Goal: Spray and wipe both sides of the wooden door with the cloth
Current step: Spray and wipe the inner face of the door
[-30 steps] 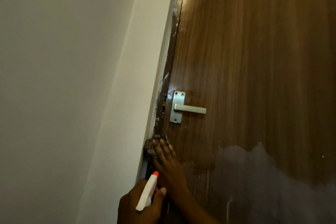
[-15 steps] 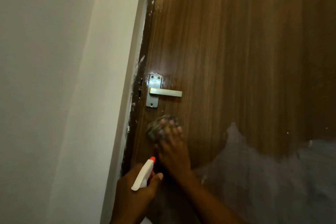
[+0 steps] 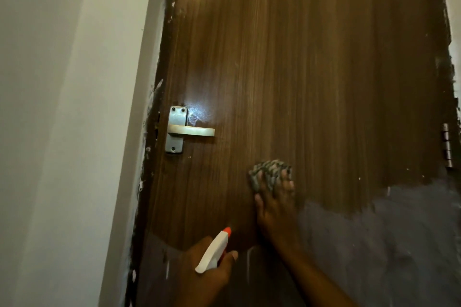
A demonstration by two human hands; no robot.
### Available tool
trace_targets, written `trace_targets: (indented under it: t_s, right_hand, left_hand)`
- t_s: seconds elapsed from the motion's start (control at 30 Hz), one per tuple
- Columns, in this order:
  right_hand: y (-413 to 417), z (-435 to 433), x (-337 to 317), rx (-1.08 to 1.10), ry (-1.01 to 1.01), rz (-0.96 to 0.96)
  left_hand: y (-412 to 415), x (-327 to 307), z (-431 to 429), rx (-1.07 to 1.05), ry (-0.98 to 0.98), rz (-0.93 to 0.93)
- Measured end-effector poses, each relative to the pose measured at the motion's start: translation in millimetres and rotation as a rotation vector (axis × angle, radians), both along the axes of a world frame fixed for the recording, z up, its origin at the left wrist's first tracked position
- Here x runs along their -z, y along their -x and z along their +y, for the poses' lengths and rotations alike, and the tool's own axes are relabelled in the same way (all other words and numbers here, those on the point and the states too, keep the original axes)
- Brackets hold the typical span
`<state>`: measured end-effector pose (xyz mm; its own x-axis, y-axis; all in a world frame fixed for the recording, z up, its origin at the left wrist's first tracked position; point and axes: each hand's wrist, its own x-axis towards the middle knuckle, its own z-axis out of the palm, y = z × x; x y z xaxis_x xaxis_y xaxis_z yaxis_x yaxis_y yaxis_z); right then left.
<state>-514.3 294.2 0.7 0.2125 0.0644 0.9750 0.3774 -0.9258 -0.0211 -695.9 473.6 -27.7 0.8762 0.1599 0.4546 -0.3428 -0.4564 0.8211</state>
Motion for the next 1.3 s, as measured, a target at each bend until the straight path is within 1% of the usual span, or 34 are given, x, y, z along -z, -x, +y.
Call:
trace_targets:
  t_s: [0.03, 0.07, 0.1, 0.13, 0.2, 0.27, 0.3, 0.33, 0.37, 0.4, 0.43, 0.5, 0.53, 0.6, 0.67, 0.7, 0.73, 0.77, 0.8, 0.83, 0.9, 0.97, 1.0, 1.03, 1.07, 1.1, 1.13, 1.17, 1.23, 1.3]
  right_hand:
    - [-0.4, -15.0, 24.2, -0.007, 0.145, -0.016]
    - [-1.6, -36.6, 52.4, -0.004, 0.223, -0.041]
    - [0.9, -59.5, 76.1, -0.017, 0.230, -0.035]
    - [3.1, -82.6, 90.2, -0.024, 0.187, -0.034]
    - [3.6, -106.2, 86.1, 0.037, 0.017, 0.021]
    - [0.4, -101.9, 47.4, 0.106, -0.291, 0.108]
    - [0.1, -91.6, 22.1, 0.111, -0.405, 0.106]
    - [1.3, -79.7, 0.3, 0.100, -0.443, 0.089]
    - [1.3, -69.0, -12.1, 0.090, -0.385, 0.063]
    - [1.0, -63.7, -14.3, 0.079, -0.257, 0.029]
    - [0.4, -61.9, -7.7, 0.055, -0.112, -0.001]
    - [-2.2, -74.7, 24.9, -0.021, 0.123, -0.024]
    - [-5.1, -87.4, 47.0, -0.050, 0.183, -0.005]
    - [-4.2, -124.9, 87.3, -0.052, 0.197, 0.032]
    - [-3.6, -169.5, 100.7, 0.014, 0.085, 0.019]
    - [-3.1, -188.1, 97.5, 0.071, -0.024, 0.053]
    - [-3.0, -204.2, 87.6, 0.145, -0.168, 0.103]
    - [-5.4, -217.4, 74.7, 0.201, -0.330, 0.158]
    - [-4.6, -225.7, 59.1, 0.223, -0.479, 0.200]
    - [-4.7, -230.0, 43.3, 0.216, -0.585, 0.249]
    - [-6.7, -226.6, 19.7, 0.197, -0.669, 0.300]
    - [-7.5, -215.8, 12.0, 0.270, -0.623, 0.180]
    - [-5.8, -211.3, 15.8, 0.285, -0.528, 0.136]
    - [-3.6, -206.1, 27.6, 0.274, -0.384, 0.141]
    - [-1.5, -205.4, 44.0, 0.243, -0.243, 0.198]
    - [-3.8, -209.5, 63.6, 0.203, -0.135, 0.253]
    - [-5.8, -219.4, 81.7, 0.169, -0.108, 0.290]
    - [-9.3, -232.7, 96.4, 0.147, -0.138, 0.301]
    - [-12.3, -257.8, 102.8, 0.147, -0.238, 0.319]
    - [-17.6, -282.2, 84.7, 0.194, -0.392, 0.238]
  left_hand:
    - [-1.1, -2.4, -7.4, 0.008, -0.003, 0.027]
    - [-3.2, -1.3, -13.4, -0.004, 0.005, 0.031]
    - [-6.7, -5.1, -19.0, -0.003, 0.045, 0.032]
    - [-7.6, -10.7, -29.9, -0.009, 0.102, 0.068]
    - [-8.1, -15.1, -40.9, 0.105, 0.095, 0.062]
    - [-15.6, -13.1, -52.7, 0.171, 0.028, 0.022]
    - [-18.1, -14.5, -60.2, 0.182, 0.032, 0.010]
    - [-15.9, -16.8, -68.4, 0.148, 0.046, -0.024]
    - [-14.3, -20.9, -75.3, 0.105, 0.063, -0.067]
    - [-14.3, -22.5, -83.2, 0.071, 0.079, -0.110]
    - [-16.7, -26.7, -88.4, 0.070, 0.078, -0.152]
    - [-19.9, -27.6, -102.7, 0.047, -0.019, -0.206]
    - [-20.8, -26.4, -109.0, 0.022, -0.102, -0.224]
    - [-29.6, -18.9, -122.2, 0.023, -0.167, -0.219]
    - [-36.3, -14.1, -136.8, 0.025, -0.139, -0.155]
    - [-36.0, -15.5, -145.7, 0.051, -0.164, -0.100]
    - [-35.7, -18.7, -155.6, 0.058, -0.246, -0.052]
    - [-39.7, -20.5, -165.4, 0.071, -0.287, -0.041]
    - [-44.1, -18.1, -174.2, 0.072, -0.292, -0.054]
    - [-48.9, -14.8, -179.4, 0.107, -0.263, -0.089]
    - [-56.0, -11.8, -190.4, 0.171, -0.229, -0.072]
    - [-65.0, -16.1, -205.9, 0.202, -0.151, -0.044]
    - [-69.1, -16.9, -211.6, 0.276, -0.101, -0.032]
    - [-71.6, -17.9, -214.7, 0.318, -0.083, -0.018]
    - [-73.1, -22.3, -221.1, 0.348, -0.103, -0.028]
    - [-73.1, -24.5, -229.6, 0.324, -0.168, -0.012]
    - [-75.1, -25.3, -239.2, 0.290, -0.238, 0.006]
    - [-76.2, -27.9, -248.6, 0.256, -0.250, 0.004]
    - [-76.7, -29.0, -262.2, 0.237, -0.230, -0.035]
    - [-78.2, -28.8, -277.5, 0.266, -0.222, 0.012]
